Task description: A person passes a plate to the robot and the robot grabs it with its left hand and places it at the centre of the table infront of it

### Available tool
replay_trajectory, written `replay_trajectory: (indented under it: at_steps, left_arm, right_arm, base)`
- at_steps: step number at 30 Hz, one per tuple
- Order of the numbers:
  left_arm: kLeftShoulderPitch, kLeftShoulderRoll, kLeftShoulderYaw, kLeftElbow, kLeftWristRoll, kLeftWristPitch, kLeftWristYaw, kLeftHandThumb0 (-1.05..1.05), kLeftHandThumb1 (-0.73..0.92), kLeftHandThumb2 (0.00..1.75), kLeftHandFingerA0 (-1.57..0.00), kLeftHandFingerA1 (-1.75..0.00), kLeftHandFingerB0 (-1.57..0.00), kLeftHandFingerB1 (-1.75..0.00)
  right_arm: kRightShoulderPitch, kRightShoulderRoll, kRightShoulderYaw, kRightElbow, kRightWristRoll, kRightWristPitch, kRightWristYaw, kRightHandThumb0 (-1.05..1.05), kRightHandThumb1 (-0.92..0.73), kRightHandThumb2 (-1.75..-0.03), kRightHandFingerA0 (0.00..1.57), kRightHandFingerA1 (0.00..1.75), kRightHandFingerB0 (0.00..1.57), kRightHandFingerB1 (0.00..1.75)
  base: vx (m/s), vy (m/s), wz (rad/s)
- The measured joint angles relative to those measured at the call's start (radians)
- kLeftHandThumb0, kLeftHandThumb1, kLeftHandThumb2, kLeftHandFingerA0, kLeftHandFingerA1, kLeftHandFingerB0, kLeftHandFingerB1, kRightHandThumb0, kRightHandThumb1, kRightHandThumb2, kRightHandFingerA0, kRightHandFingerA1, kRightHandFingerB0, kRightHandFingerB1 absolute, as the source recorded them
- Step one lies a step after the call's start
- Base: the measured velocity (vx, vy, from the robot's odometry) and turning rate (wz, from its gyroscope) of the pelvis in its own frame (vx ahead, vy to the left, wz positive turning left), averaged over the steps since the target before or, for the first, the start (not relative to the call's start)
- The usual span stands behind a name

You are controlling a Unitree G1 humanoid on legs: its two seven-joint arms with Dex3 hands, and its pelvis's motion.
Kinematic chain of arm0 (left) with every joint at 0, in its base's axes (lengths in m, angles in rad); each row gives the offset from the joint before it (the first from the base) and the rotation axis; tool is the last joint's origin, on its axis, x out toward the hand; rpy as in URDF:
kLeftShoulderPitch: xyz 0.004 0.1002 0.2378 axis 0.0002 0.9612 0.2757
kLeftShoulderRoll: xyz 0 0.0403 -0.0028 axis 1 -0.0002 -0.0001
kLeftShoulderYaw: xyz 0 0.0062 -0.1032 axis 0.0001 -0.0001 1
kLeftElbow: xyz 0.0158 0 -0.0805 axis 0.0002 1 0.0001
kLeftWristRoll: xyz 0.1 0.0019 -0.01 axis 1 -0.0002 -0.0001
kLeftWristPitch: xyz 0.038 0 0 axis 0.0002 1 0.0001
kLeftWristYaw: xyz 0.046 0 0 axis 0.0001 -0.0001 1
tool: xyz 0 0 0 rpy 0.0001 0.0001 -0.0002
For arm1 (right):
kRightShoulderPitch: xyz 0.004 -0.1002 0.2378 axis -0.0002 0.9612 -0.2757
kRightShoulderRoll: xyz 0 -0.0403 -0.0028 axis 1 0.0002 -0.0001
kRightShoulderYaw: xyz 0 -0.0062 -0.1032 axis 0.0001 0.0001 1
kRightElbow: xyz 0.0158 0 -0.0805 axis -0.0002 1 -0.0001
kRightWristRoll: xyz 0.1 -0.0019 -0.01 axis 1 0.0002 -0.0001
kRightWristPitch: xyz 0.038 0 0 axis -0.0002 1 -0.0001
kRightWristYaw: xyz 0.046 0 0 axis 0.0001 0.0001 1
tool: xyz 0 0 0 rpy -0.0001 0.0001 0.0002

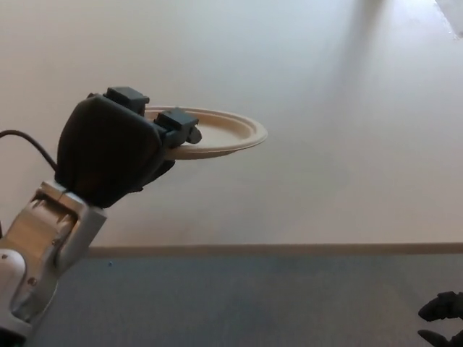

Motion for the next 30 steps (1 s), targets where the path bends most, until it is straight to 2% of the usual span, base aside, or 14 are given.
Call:
replay_trajectory:
  at_steps: [5,6,7,9,13,14,17,18,19,22,23,24,25,30]
  left_arm:
    - [-0.081,-0.019,-0.082,0.169,0.017,0.014,0.032,-0.30,0.55,0.56,-0.99,-1.42,-0.81,-0.49]
    - [-0.091,-0.024,-0.092,0.187,0.018,0.015,0.034,-0.41,0.51,0.73,-1.03,-1.34,-0.75,-0.58]
    - [-0.114,-0.038,-0.116,0.236,0.020,0.022,0.036,-0.31,0.57,0.58,-0.98,-1.41,-0.79,-0.49]
    - [-0.148,-0.052,-0.150,0.296,0.022,0.030,0.036,-0.42,0.50,0.72,-1.01,-1.34,-0.73,-0.57]
    - [-0.203,-0.083,-0.198,0.398,0.022,0.048,0.033,-0.35,0.59,0.60,-0.91,-1.44,-0.74,-0.47]
    - [-0.215,-0.089,-0.212,0.422,0.021,0.054,0.029,-0.33,0.61,0.58,-0.92,-1.40,-0.75,-0.46]
    - [-0.248,-0.100,-0.242,0.466,0.021,0.074,0.010,-0.33,0.61,0.58,-0.92,-1.40,-0.75,-0.46]
    - [-0.255,-0.102,-0.248,0.473,0.020,0.079,0.007,-0.31,0.62,0.59,-0.93,-1.34,-0.64,-0.43]
    - [-0.259,-0.104,-0.252,0.477,0.019,0.083,0.005,-0.32,0.69,0.60,-0.85,-1.10,-0.60,-0.40]
    - [-0.284,-0.129,-0.261,0.507,0.009,0.109,-0.030,-0.32,0.69,0.60,-0.85,-1.10,-0.60,-0.40]
    - [-0.286,-0.133,-0.262,0.509,0.005,0.116,-0.040,-0.36,0.38,0.96,0.00,-0.48,0.00,-0.47]
    - [-0.290,-0.138,-0.263,0.511,0.002,0.124,-0.051,-0.36,0.38,0.96,0.00,-0.48,0.00,-0.47]
    - [-0.290,-0.141,-0.261,0.509,-0.002,0.131,-0.065,-0.78,0.49,0.88,0.00,-0.23,-0.06,-0.20]
    - [-0.290,-0.160,-0.241,0.473,-0.036,0.147,-0.151,-0.88,0.48,0.91,0.00,-0.06,0.00,0.00]
  right_arm:
    - [0.004,0.000,-0.011,0.000,0.003,-0.002,0.003,-0.68,-0.77,-0.63,0.41,0.56,0.27,0.43]
    - [0.004,0.000,-0.012,0.000,0.003,-0.002,0.003,-0.68,-0.77,-0.63,0.41,0.54,0.27,0.42]
    - [0.004,0.000,-0.015,0.000,0.003,-0.003,0.004,-0.69,-0.78,-0.63,0.41,0.55,0.28,0.43]
    - [0.004,0.000,-0.016,0.000,0.003,-0.003,0.005,-0.68,-0.78,-0.63,0.41,0.55,0.28,0.43]
    - [0.005,0.000,-0.016,-0.001,0.002,-0.004,0.005,-0.71,-0.74,-0.65,0.37,0.56,0.25,0.44]
    - [0.005,0.000,-0.016,-0.001,0.002,-0.004,0.005,-0.68,-0.58,-1.03,0.38,0.65,0.15,0.51]
    - [0.005,0.000,-0.015,-0.001,0.002,-0.004,0.006,-0.68,-0.58,-1.03,0.38,0.65,0.15,0.51]
    - [0.005,0.000,-0.015,-0.001,0.002,-0.004,0.006,-0.70,-0.77,-0.63,0.33,0.55,0.27,0.43]
    - [0.005,0.000,-0.015,-0.001,0.002,-0.004,0.006,-0.70,-0.78,-0.63,0.29,0.55,0.27,0.44]
    - [0.004,0.000,-0.009,-0.002,-0.001,-0.003,0.006,-0.70,-0.78,-0.63,0.29,0.55,0.27,0.44]
    - [0.004,0.000,-0.007,-0.002,-0.001,-0.003,0.006,-0.71,-0.78,-0.63,0.29,0.56,0.27,0.45]
    - [0.004,0.000,-0.006,-0.002,-0.001,-0.002,0.006,-0.71,-0.78,-0.63,0.29,0.56,0.27,0.45]
    - [0.004,0.000,-0.005,-0.002,-0.001,-0.002,0.006,-0.71,-0.78,-0.63,0.30,0.57,0.28,0.45]
    - [0.004,0.001,-0.001,-0.003,-0.001,-0.003,0.006,-0.70,-0.78,-0.63,0.32,0.56,0.28,0.44]
  base:
    - [0.00,0.000,0.00]
    - [0.00,0.000,0.00]
    - [0.00,0.000,0.00]
    - [0.00,0.000,0.00]
    - [0.00,0.000,0.00]
    - [0.00,0.000,0.00]
    - [0.00,0.000,0.00]
    - [0.00,0.000,0.00]
    - [0.00,0.000,0.00]
    - [0.00,0.000,0.00]
    - [0.00,0.000,0.00]
    - [0.00,0.000,0.00]
    - [0.00,0.000,0.00]
    - [0.00,0.000,0.00]
